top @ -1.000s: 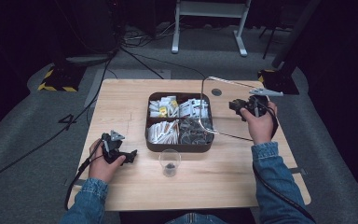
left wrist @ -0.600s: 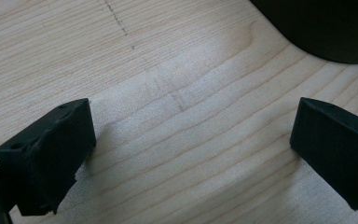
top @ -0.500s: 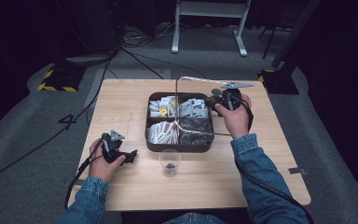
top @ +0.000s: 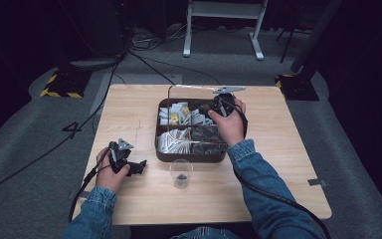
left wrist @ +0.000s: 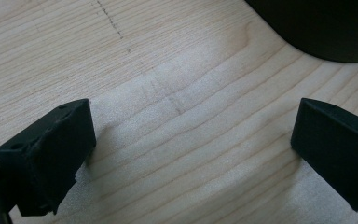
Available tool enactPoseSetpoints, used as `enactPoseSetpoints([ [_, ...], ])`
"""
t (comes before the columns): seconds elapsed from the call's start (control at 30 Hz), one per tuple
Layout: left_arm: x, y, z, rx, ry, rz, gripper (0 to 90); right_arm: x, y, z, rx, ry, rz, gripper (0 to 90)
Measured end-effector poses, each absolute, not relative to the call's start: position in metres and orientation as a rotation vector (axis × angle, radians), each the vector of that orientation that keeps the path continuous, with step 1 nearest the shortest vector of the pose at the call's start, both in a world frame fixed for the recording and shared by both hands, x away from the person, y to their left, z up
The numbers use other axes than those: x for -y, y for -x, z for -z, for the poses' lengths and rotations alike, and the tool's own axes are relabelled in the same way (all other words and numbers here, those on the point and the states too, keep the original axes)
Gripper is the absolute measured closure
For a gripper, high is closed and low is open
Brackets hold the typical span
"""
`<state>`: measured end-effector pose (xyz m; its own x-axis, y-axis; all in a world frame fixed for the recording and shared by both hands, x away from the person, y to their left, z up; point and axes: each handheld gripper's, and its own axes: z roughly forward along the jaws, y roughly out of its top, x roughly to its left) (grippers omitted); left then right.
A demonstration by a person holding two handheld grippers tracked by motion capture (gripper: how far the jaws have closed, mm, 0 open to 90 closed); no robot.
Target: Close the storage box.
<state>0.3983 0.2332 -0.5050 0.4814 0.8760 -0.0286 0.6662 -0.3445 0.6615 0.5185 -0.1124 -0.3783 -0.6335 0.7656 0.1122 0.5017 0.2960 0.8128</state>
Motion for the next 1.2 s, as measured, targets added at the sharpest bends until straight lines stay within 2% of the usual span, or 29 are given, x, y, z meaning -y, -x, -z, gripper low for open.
enactPoseSetpoints([
  [0.67,-0.233,-0.394,0.505,-1.268,-2.121,-0.442,0.3,0.075,-0.523,0.422,-2.339,-1.165,-1.182,58.7],
  [1.2,-0.233,-0.394,0.505,-1.260,-2.126,-0.445,0.2,0.063,-0.520,0.434,-2.308,-1.176,-1.074,58.7],
])
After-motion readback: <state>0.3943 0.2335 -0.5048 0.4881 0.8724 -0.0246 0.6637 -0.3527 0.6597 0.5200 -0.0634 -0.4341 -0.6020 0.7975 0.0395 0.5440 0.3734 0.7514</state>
